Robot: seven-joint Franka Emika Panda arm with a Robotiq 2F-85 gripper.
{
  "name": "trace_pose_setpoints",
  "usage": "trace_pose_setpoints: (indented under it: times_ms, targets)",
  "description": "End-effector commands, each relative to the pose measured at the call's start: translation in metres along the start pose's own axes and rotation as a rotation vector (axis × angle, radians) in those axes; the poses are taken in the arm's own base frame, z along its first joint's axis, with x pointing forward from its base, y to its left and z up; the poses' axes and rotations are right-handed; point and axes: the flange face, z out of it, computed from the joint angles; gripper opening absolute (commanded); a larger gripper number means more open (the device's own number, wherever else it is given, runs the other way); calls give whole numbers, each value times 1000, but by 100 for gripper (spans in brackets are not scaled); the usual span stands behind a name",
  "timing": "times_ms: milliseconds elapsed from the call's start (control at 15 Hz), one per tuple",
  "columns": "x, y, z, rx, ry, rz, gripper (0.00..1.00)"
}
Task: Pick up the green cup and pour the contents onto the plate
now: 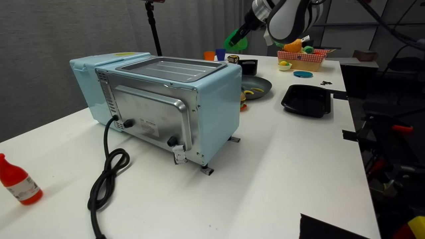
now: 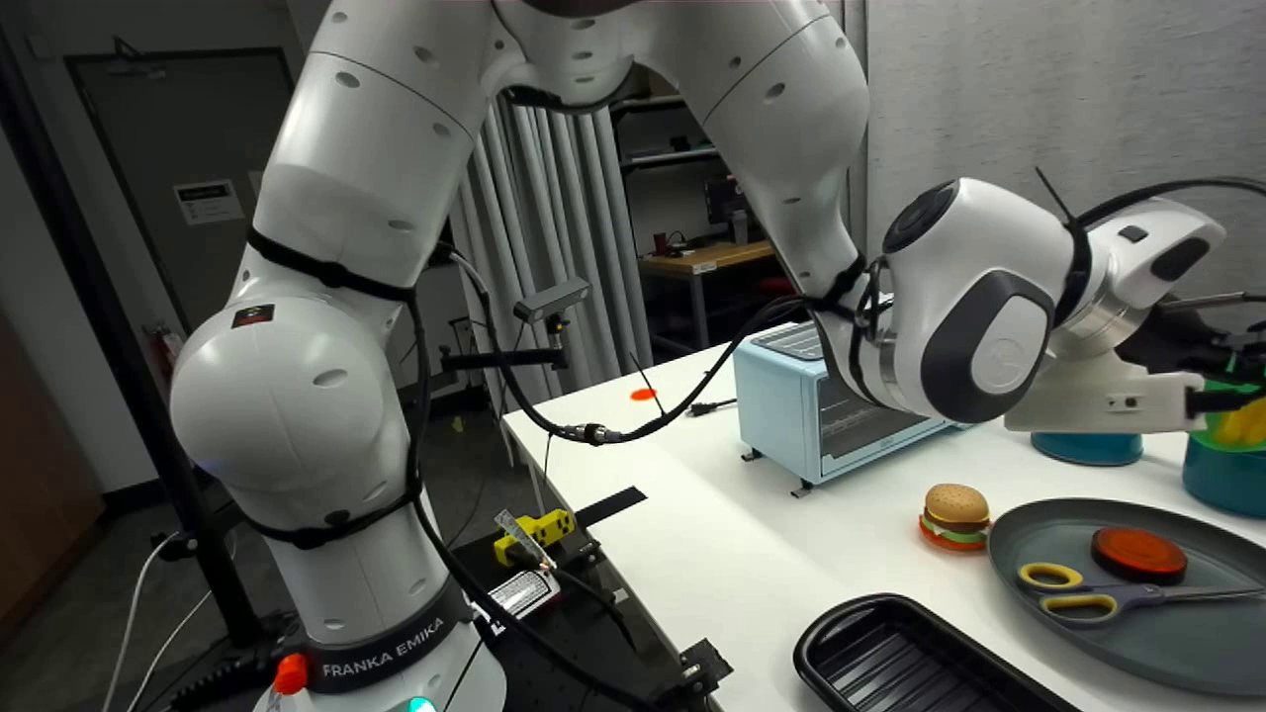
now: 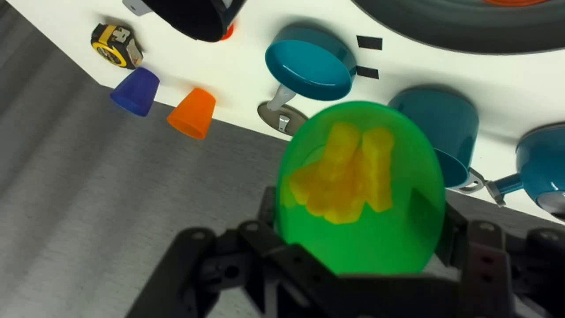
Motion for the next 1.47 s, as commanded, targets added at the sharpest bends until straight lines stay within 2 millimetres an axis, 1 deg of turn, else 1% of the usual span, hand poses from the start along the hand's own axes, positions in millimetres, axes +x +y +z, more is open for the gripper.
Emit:
trace_pose_setpoints:
  times_ms: [0,333,733,933,1000,1067,1133,1200,1400]
  targets:
    - [-10,-6,-19,-47,97,1,52]
    - [-17,-22,-30,-98,244,10,52]
    - [-10,-60,-35,-126,419,-14,52]
    - [-9,-69,-36,-138,472,-25,52]
    - [8,-51,-34,-138,469,-38,52]
    - [10,-51,-32,-144,471,-40,52]
    - [6,-49,-31,-156,479,-40,52]
    - [5,-41,-33,-166,488,-38,52]
    - [9,-32,-29,-189,495,-30,52]
